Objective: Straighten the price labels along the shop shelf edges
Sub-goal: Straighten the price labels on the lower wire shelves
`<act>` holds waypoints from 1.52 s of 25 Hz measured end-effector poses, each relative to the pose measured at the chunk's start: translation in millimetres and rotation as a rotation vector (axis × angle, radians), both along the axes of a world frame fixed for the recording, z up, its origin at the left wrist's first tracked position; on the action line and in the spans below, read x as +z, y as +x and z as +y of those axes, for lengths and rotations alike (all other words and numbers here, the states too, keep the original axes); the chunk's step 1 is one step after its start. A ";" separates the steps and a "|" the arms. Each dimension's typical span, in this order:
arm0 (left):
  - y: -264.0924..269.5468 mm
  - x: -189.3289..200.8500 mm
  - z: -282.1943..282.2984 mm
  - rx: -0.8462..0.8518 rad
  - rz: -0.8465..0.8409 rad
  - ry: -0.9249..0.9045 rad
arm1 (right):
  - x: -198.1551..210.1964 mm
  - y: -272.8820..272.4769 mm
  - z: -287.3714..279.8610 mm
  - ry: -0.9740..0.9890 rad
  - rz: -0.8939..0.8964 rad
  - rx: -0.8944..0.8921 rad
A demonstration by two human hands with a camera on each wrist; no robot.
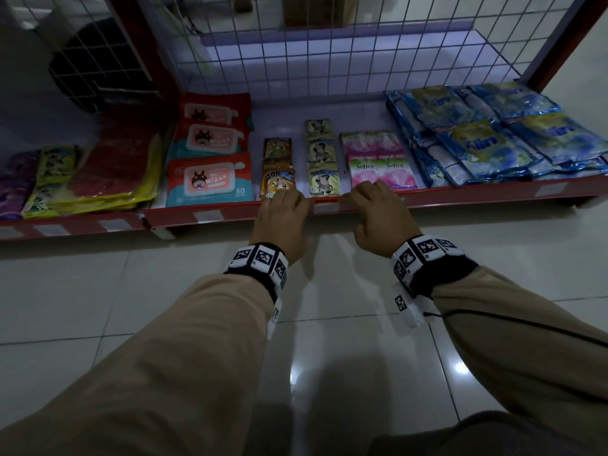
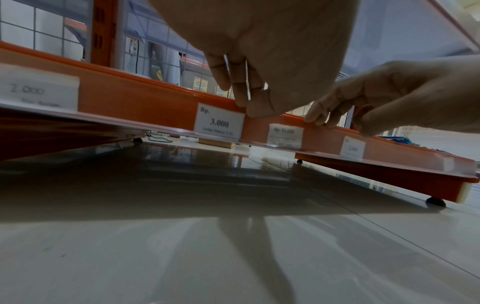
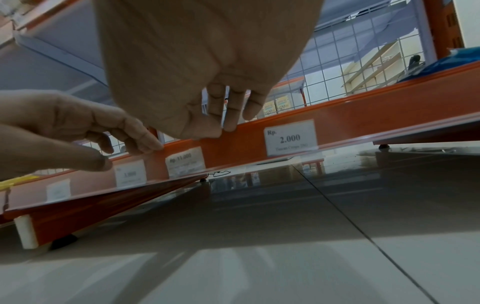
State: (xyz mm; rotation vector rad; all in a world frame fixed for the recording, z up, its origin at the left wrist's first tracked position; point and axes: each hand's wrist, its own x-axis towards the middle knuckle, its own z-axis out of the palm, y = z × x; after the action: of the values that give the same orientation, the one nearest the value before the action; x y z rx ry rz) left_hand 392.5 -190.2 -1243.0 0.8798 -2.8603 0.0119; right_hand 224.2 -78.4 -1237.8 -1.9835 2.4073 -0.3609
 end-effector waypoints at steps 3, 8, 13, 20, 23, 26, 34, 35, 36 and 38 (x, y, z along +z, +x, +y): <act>4.4 2.9 4.7 -0.009 0.010 -0.001 | -0.7 0.1 5.9 -0.013 0.010 0.006; 8.2 11.7 11.1 -0.008 -0.013 -0.009 | 6.8 -9.1 17.9 -0.035 0.011 -0.050; -4.2 47.2 19.3 -0.027 -0.028 -0.050 | 35.4 -21.6 35.6 -0.153 -0.102 -0.130; -45.2 167.9 15.9 -0.148 0.175 -0.117 | 145.6 -46.4 29.1 -0.480 -0.085 -0.214; -52.7 223.3 11.8 -0.180 0.286 -0.132 | 196.2 -47.6 22.6 -0.629 -0.099 -0.228; -52.0 261.2 4.3 -0.194 0.318 -0.170 | 232.9 -43.0 15.1 -0.655 -0.060 -0.255; -55.8 297.4 -9.9 -0.279 0.324 -0.167 | 268.5 -44.1 18.9 -0.625 0.026 -0.390; -58.3 298.3 -9.2 -0.292 0.318 -0.164 | 266.1 -46.5 21.9 -0.610 0.031 -0.411; -61.7 299.5 -8.6 -0.301 0.319 -0.166 | 264.3 -50.9 25.3 -0.597 0.041 -0.430; -70.3 299.2 -6.6 -0.310 0.331 -0.185 | 260.7 -62.9 32.4 -0.608 0.050 -0.478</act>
State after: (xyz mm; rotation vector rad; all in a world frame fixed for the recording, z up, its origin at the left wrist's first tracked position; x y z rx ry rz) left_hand 322.2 -196.8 -943.7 0.3582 -2.5984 0.0865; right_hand 161.3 -46.0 -977.1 -1.5189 3.0535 -1.1827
